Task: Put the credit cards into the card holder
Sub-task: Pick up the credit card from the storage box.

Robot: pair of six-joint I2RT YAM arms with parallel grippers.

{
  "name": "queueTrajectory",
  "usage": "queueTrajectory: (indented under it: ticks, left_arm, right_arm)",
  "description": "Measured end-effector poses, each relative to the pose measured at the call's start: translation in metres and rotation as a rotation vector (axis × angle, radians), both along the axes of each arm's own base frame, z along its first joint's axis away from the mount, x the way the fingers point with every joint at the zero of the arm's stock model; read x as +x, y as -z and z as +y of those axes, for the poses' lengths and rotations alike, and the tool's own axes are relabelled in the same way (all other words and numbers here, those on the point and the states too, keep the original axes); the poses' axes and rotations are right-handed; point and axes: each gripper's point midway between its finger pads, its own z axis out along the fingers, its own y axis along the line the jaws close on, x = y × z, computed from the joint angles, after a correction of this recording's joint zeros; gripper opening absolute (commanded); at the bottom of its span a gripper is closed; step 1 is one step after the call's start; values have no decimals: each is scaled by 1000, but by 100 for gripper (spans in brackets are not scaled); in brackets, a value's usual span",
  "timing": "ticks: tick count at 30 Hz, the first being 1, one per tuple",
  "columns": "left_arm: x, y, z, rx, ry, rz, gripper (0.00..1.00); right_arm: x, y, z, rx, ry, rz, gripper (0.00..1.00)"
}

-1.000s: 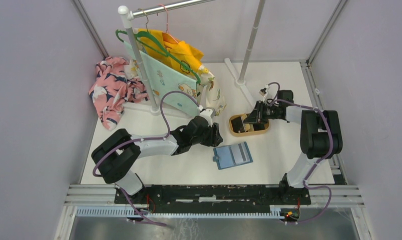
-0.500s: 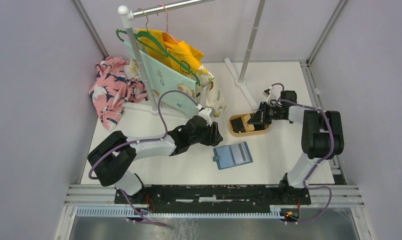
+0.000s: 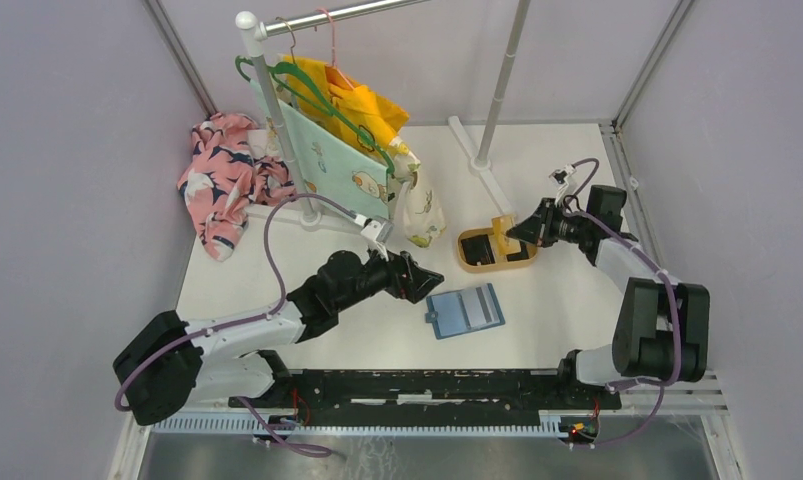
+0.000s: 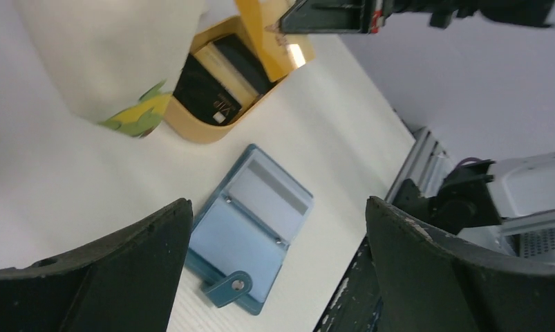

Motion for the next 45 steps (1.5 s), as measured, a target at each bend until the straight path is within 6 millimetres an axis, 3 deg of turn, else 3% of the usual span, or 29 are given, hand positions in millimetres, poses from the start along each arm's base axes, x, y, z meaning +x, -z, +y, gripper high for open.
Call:
queueTrajectory:
  ticks: [4, 7, 15, 21, 29, 34, 36, 38, 44, 45]
  left_arm:
    - [-9, -27, -4, -103, 56, -64, 100]
    - [-15, -35, -10, -155, 98, -85, 100]
    - [-18, -16, -23, -190, 149, -55, 88]
    - [-15, -12, -30, -227, 153, -34, 74]
    - [-18, -22, -33, -269, 184, -54, 46]
    - [-22, -20, -35, -272, 214, -44, 4]
    - [-24, -20, -36, -275, 229, -39, 2]
    - [-26, -20, -36, -277, 243, -41, 2]
    - [-24, -22, -33, -278, 252, -43, 2]
    - [-23, -22, -31, -277, 253, -43, 2]
  right_arm:
    - [-20, -17, 16, 90, -47, -84, 0]
    - [-39, -24, 31, 141, -90, -132, 0]
    - [-89, -61, 86, 216, -361, -323, 0]
    - [-115, -67, 111, 252, -518, -348, 0]
    - [-133, -62, 123, 269, -617, -336, 0]
    - [-139, -59, 126, 271, -648, -332, 0]
    - [-140, -58, 126, 270, -654, -330, 1]
    - [-140, -56, 126, 269, -659, -326, 5]
    - [-137, -53, 127, 232, -697, -360, 53]
    - [-135, -52, 127, 209, -710, -384, 58]
